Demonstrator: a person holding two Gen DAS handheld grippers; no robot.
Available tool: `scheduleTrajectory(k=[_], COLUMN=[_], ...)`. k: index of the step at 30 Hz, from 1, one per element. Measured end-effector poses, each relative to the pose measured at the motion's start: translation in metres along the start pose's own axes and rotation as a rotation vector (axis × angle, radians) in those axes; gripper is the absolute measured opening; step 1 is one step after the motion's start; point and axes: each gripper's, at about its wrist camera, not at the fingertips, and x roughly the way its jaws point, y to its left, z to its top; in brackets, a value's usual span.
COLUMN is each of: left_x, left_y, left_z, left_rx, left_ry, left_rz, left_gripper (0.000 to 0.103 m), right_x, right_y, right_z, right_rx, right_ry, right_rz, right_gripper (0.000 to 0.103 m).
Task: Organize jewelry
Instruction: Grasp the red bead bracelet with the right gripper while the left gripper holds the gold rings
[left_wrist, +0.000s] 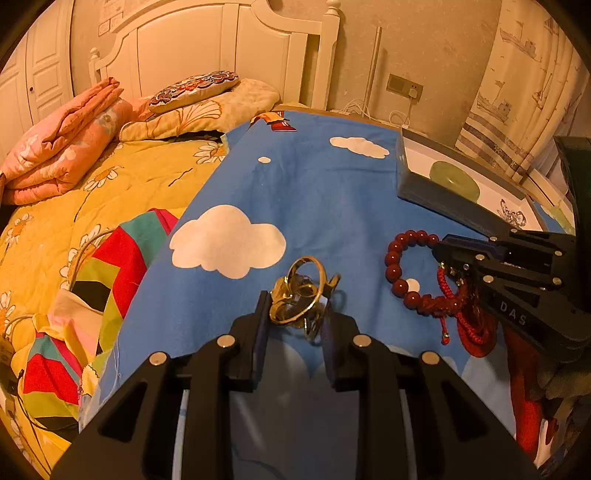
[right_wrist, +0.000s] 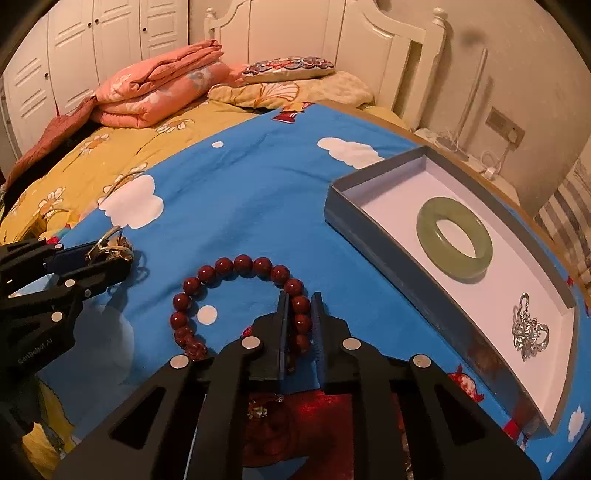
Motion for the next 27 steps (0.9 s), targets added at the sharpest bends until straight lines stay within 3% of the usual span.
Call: scheduleTrajectory(k=[7, 27], left_x=[0.000, -0.001], left_y=[0.001, 0.000], left_z=[0.000, 0.000], left_rx=[0.000, 0.008], left_ry=[-0.001, -0.001], left_rz=[0.000, 0.012], left_gripper=[0.025, 0.025], right_x=[-0.011, -0.044], right_y=[-0.010, -0.017], right_z=[-0.003, -0.011], right_rx=[0.057, 0.108], right_ry=[-0.073, -0.229], right_rz=[0.039, 0.024], right_gripper=[0.014, 0.014])
